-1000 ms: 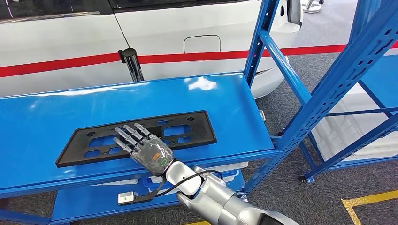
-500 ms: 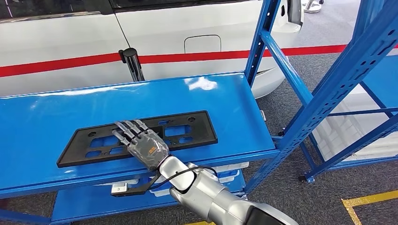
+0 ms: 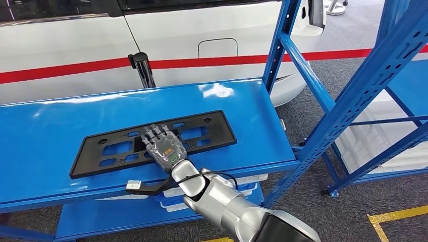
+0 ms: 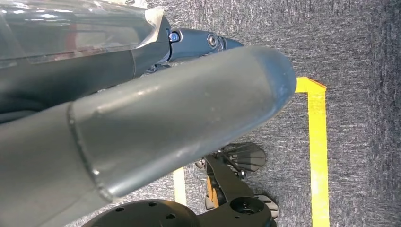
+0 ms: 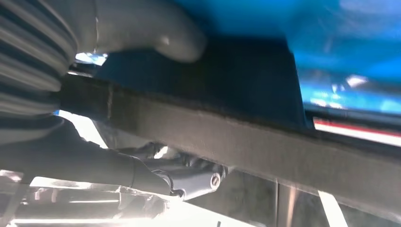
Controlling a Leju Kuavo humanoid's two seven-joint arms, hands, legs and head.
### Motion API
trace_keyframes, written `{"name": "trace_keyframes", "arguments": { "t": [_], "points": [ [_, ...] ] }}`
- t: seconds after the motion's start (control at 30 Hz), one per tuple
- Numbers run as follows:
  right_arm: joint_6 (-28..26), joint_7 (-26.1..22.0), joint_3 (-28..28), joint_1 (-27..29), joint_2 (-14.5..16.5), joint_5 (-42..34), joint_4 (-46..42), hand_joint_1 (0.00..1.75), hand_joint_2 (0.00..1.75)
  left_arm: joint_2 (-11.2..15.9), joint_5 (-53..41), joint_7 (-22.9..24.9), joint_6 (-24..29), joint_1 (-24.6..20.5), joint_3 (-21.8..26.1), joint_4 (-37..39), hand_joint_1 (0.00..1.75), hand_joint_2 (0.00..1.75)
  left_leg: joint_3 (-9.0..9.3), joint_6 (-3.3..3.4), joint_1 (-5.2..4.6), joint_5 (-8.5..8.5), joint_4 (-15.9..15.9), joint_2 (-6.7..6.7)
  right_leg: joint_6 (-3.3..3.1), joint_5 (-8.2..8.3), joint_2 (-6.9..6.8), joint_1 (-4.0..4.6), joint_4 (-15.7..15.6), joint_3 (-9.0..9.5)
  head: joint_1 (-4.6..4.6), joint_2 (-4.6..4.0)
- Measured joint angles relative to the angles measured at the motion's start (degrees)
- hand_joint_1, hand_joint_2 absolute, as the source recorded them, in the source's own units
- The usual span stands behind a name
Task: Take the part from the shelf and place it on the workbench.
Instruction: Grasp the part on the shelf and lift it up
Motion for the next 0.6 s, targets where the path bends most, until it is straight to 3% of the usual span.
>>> {"name": "trace_keyframes", "arguments": {
  "t": [0.37,0.6],
  "points": [
    [1.0,0.46,-1.69,-0.14,0.03,0.57,0.63,1.75,1.75,-0.85,-0.39,-0.96,0.0,-0.65,0.19,0.0,0.0,0.0,0.0,0.0,0.0,0.0,0.0,0.0,0.0,0.0,0.0,-0.01,0.0,-0.01,0.0,0.0],
    [-5.62,-5.84,-5.48,0.97,-0.37,-5.82,-2.2,1.75,1.75,-0.98,-1.16,-1.11,0.01,-0.73,0.22,0.0,0.0,0.0,-0.09,0.0,0.0,0.0,0.0,0.04,0.0,0.0,0.04,0.0,0.01,-0.11,0.0,0.0]
  ]
}}
